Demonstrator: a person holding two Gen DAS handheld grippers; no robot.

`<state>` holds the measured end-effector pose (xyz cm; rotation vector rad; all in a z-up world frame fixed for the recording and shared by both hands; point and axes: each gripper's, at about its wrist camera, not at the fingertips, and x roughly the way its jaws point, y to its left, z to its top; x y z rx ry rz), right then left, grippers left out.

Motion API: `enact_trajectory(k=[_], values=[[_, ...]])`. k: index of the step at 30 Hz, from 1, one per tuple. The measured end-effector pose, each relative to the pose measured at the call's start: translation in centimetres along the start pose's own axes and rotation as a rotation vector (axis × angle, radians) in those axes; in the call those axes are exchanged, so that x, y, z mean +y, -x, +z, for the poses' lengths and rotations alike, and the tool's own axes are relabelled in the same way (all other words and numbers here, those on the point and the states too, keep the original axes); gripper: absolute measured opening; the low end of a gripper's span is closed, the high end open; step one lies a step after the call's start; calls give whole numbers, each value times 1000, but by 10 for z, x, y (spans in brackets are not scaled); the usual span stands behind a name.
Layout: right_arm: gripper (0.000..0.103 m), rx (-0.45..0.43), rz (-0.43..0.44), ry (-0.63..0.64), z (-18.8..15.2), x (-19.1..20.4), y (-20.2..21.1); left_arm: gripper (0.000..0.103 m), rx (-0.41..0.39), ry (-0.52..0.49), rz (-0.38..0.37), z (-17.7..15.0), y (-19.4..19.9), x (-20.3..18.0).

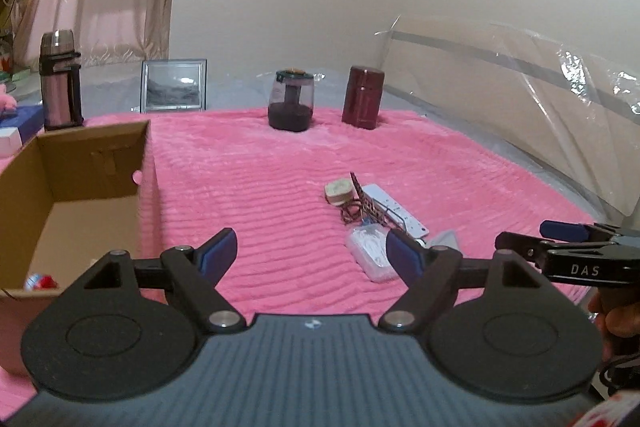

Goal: Organize rigid objects
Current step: 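Grasp the white night light with the right tool while the left tool grasps the floss-pick box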

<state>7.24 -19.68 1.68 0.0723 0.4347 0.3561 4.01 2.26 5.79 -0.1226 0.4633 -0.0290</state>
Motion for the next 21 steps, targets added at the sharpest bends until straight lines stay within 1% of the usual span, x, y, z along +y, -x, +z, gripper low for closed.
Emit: enact_trajectory(k=[4,9,14,21], values=[[89,19,-1,1,-6,-17,-12,78,13,4,39,-8,-23,-11],[89,59,-11,16,-14,-35,-33,78,47,-7,64,-17,-53,-22],[89,102,0,31,-18,-46,-62,78,89,4,55,-26,-83,-31],[89,164,36,74,-25,-51,-101,78,116,16,52,-30,-118,-38]])
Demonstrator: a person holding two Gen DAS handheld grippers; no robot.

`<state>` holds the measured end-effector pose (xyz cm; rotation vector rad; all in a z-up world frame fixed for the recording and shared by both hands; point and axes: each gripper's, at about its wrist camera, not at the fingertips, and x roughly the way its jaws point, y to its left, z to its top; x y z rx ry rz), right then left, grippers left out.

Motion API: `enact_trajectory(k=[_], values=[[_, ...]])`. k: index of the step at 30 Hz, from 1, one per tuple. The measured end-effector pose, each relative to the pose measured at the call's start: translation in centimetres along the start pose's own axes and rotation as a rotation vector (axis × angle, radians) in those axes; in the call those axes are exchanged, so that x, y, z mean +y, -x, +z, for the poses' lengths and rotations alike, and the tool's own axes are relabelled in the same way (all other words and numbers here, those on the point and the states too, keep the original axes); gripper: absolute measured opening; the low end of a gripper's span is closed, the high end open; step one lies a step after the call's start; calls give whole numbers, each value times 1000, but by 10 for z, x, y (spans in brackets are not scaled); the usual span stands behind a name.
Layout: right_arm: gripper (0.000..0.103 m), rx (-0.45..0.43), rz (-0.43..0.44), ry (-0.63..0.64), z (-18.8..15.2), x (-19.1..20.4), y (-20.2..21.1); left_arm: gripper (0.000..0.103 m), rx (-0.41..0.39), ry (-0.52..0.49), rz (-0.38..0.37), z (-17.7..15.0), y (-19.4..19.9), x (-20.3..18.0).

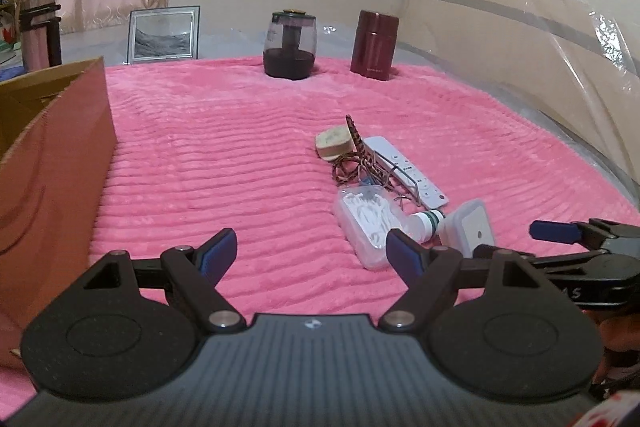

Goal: Organize rigid objects
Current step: 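Grasp the white night light with the right tool while the left tool grasps the floss-pick box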

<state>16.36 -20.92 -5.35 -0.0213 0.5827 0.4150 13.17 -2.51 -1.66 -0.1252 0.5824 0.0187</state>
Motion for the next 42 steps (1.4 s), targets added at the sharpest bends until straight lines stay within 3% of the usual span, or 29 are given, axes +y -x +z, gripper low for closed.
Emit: enact_trajectory(k=[11,13,28,37,39,42], values=[[72,57,4,43,5,-9,-42,78,36,2,-7,0,-34,-6],[65,63,10,41,5,-9,-45,78,40,2,-10,0,-38,-7],[63,12,-49,-28,16,-23,-31,78,58,-65,-35,4,-75,-43],[63,19,-87,-72,12,-43,-25,78,97,-108,-9,4,-106,-67],[63,23,-93,-77,11,-46,-24,77,107,-119,0,3,-111,-67],[63,27,-98,-81,10,-46,-22,65,127,-108,-10,4,-116,-63]])
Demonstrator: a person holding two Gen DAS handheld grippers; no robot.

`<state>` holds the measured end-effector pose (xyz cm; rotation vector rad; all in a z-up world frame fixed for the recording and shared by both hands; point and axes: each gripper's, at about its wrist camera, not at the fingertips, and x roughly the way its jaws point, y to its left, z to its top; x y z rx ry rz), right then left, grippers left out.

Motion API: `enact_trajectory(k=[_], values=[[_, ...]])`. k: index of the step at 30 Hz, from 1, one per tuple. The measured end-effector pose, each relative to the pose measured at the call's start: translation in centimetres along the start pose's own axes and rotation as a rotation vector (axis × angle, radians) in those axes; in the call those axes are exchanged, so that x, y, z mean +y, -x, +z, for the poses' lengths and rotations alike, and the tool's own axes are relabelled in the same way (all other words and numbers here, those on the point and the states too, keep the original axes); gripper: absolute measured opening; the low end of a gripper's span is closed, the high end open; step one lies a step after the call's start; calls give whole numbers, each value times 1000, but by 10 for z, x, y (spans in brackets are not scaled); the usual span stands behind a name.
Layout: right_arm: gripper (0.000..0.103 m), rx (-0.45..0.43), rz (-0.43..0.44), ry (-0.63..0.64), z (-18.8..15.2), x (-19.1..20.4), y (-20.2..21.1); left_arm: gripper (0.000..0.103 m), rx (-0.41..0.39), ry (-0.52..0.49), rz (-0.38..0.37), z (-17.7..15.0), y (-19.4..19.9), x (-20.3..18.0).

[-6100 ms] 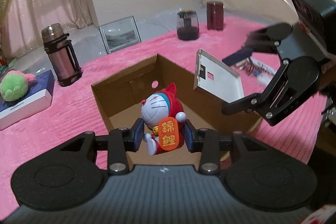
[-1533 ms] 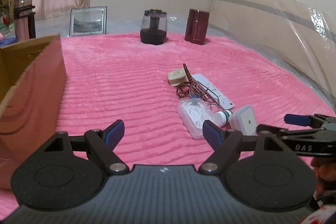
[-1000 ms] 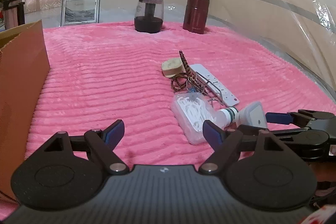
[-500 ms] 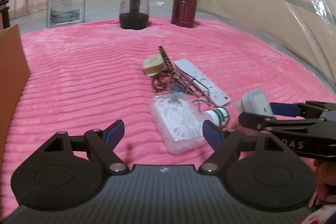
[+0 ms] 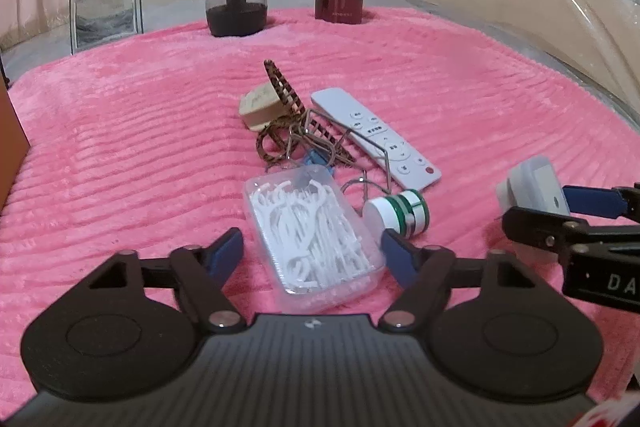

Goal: Organize rigid objects
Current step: 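Grasp the white night light with the right tool while the left tool grasps the floss-pick box, then carry the night light and floss-pick box with both tools over the cardboard box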

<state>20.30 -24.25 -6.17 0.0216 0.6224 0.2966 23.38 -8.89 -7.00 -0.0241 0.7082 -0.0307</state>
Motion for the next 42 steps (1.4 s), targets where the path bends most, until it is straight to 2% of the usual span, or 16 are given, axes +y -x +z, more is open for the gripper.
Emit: enact_trajectory(k=[5,10,18,25,33,34,42], values=[[63,2,14,-3,0,6,4,53,2,-3,-20,-3,12,9],[63,1,54,4,-2,25,13,52,-13,-37,-35,-16,43,26],[63,14,128,15,-13,63,29,52,3,-34,8,-55,90,66],[63,38,141,11,-23,79,30,58,-10,-5,22,-58,86,81],[63,44,136,21,-22,84,30,57,34,16,-8,-50,66,83],[63,45,135,23,-22,85,30,52,39,16,-7,-50,65,83],[63,36,148,26,-20,91,43,51,19,36,-47,-56,93,90]])
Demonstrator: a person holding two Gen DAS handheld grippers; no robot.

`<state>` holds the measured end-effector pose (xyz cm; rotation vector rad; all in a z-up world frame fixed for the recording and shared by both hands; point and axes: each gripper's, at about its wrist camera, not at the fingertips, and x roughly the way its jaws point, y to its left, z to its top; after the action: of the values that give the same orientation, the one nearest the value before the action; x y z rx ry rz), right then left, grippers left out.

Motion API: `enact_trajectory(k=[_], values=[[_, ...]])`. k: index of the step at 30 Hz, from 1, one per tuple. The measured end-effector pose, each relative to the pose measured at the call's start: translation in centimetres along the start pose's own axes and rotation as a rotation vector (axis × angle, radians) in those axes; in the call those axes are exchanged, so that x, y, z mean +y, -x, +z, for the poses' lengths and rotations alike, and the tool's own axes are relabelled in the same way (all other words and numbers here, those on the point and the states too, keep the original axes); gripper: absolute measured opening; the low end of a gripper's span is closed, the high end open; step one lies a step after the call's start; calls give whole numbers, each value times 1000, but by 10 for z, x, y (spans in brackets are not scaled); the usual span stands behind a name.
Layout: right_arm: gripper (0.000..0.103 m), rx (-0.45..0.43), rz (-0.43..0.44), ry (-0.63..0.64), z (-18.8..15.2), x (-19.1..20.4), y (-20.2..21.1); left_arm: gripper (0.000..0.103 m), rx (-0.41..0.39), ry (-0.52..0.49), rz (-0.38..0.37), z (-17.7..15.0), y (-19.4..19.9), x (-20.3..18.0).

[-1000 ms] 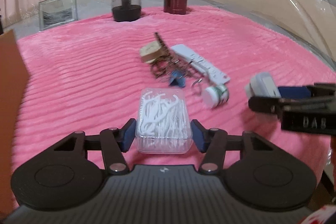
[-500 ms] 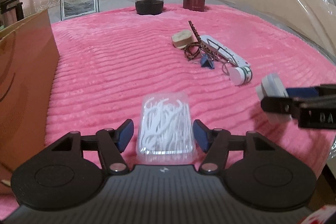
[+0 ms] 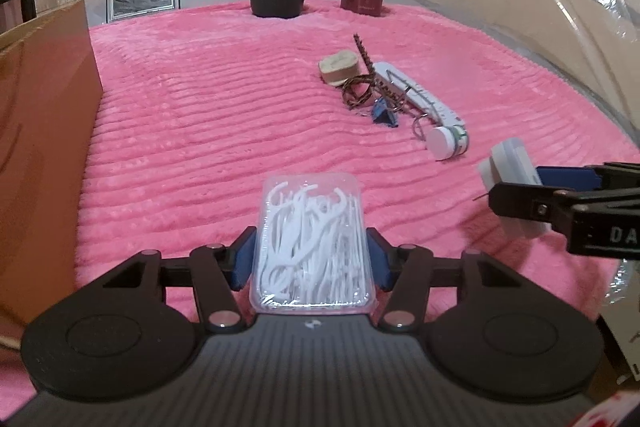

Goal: Organize rigid objects
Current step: 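Carry the night light and floss-pick box with both tools over the cardboard box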

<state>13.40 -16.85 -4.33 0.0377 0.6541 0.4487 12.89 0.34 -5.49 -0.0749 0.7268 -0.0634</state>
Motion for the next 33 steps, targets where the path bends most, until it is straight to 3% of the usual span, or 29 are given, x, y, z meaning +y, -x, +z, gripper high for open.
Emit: enact_trajectory(k=[7,17,33], values=[[63,-33,39,31,3,28,30,51,-51,-19,-5,-2,58,9],[63,-65,109,77,7,96,62,51,-124,-12,52,-14,145,40],[63,-77,281,216,21,202,58,51,-177,10,151,-37,235,114]])
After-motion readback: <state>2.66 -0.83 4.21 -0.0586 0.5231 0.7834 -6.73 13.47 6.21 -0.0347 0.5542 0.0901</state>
